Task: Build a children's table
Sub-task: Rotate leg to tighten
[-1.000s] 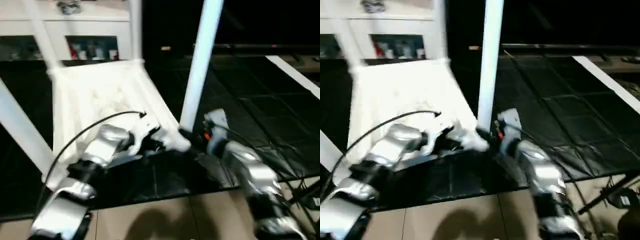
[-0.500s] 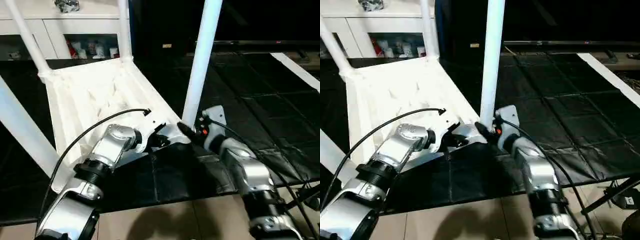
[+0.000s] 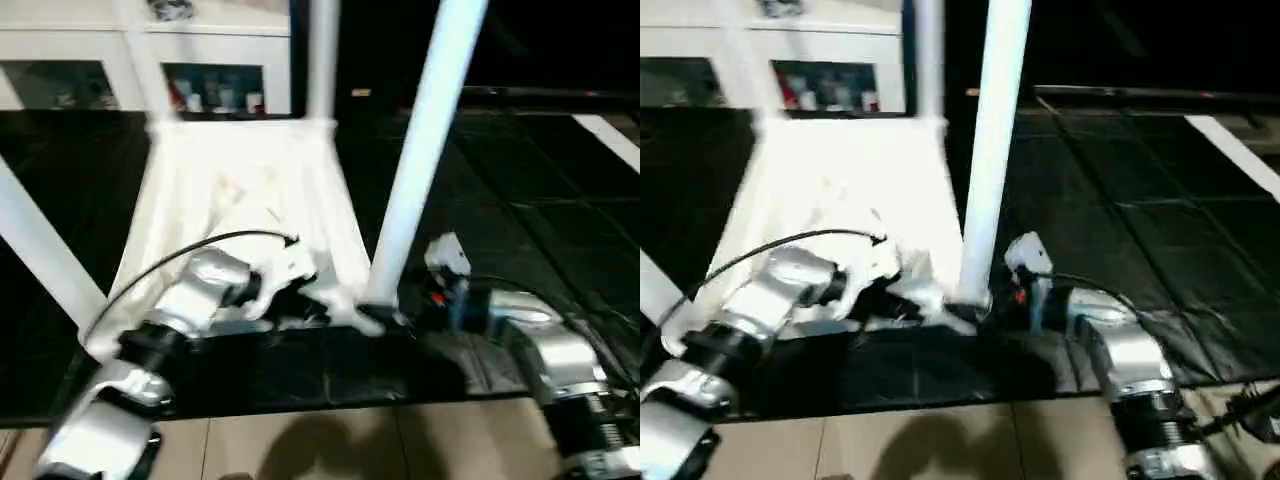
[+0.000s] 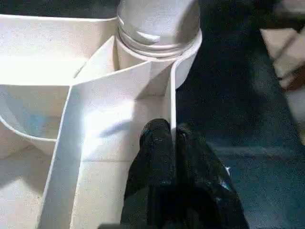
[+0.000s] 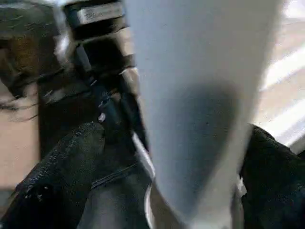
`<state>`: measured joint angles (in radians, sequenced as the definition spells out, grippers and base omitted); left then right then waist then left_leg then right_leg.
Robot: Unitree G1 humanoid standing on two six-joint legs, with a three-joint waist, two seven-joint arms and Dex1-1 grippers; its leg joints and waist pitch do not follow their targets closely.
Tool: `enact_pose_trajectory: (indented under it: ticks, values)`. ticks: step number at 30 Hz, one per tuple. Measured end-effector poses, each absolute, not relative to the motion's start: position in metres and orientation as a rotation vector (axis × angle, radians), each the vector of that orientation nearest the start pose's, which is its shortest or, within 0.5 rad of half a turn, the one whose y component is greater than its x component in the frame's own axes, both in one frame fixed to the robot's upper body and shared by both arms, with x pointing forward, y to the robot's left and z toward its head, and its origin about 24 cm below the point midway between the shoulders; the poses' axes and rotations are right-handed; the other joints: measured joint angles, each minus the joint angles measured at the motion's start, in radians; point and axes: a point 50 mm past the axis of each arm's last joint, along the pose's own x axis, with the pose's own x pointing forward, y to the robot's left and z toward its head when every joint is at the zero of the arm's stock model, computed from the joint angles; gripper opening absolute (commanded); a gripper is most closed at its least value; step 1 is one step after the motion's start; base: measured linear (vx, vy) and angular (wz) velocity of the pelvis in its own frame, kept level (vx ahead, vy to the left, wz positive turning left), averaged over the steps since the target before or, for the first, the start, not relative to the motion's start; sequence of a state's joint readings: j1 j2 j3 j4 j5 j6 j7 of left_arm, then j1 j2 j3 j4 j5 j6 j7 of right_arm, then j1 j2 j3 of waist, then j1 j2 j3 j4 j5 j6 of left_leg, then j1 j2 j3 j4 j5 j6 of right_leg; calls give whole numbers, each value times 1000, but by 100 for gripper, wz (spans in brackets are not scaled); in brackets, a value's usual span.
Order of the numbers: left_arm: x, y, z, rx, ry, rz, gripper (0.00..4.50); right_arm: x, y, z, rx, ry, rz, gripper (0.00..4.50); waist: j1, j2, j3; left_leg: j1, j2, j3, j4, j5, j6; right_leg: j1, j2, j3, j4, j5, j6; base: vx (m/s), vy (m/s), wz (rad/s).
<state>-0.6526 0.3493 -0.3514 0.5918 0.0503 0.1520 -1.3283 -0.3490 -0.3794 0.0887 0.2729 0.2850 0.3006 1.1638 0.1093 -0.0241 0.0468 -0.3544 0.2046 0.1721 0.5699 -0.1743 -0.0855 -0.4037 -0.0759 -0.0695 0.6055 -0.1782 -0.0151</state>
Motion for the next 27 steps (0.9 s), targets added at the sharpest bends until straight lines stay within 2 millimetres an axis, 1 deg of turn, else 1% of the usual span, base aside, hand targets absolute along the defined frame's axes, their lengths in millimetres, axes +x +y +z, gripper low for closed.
enact_pose_trajectory:
  ticks: [3, 9, 10, 11, 16, 19, 20, 21, 23, 27]
  values:
    - [311, 122, 58, 457, 532, -1549, 0, 284, -162, 63, 4, 310, 1256, 447, 7, 0, 0, 0, 0, 0, 0, 0, 0, 0, 0, 0, 0, 0, 0, 0, 0, 0]
    - [306, 122, 59, 495, 540, -1638, 0, 281, -157, 66, -40, 333, 1401, 447, 11, 0, 0, 0, 1, 1, 1, 0, 0, 0, 0, 0, 0, 0, 0, 0, 0, 0]
    - [305, 122, 59, 500, 542, -1654, 0, 280, -157, 66, -41, 339, 1421, 431, 13, -1, 0, 0, 1, 1, 1, 0, 0, 1, 0, 0, 0, 0, 0, 0, 0, 0]
    - [305, 122, 59, 503, 543, -1663, 0, 279, -157, 66, -41, 344, 1436, 431, 14, -1, 0, -1, 1, 1, 2, 0, 0, 1, 0, 0, 0, 0, 0, 0, 0, 0]
    - [302, 121, 60, 526, 541, -1707, 0, 278, -156, 66, -29, 366, 1486, 388, 19, -2, 0, -1, 1, 1, 2, 0, 0, 0, 0, 0, 0, 0, 0, 0, 0, 0]
    - [301, 121, 60, 534, 544, -1717, 0, 277, -156, 66, -32, 381, 1515, 366, 22, -3, 0, -1, 1, 1, 2, 0, 0, 1, 0, 0, 1, 0, 0, 0, 0, 0]
    - [301, 121, 60, 537, 544, -1721, 0, 277, -155, 66, -30, 387, 1526, 350, 24, -3, 0, -1, 1, 1, 2, 0, 0, 1, 0, 0, 1, 0, 0, 0, 0, 0]
    - [300, 121, 60, 538, 544, -1722, 0, 276, -155, 65, -29, 391, 1532, 350, 25, -3, 0, -1, 1, 1, 2, 0, 0, 0, 0, 0, 1, 0, 0, 0, 0, 0]
    - [300, 121, 60, 539, 542, -1723, 0, 276, -155, 63, -21, 400, 1539, 325, 28, -4, 0, 0, 1, 1, 2, 0, 0, 0, 0, 0, 1, 0, 0, 0, 0, 0]
    - [300, 121, 61, 542, 539, -1724, 0, 275, -155, 62, -10, 410, 1551, 294, 29, -4, 0, 0, 1, 1, 2, 0, 0, 0, 0, 0, 1, 0, 0, 0, 0, 0]
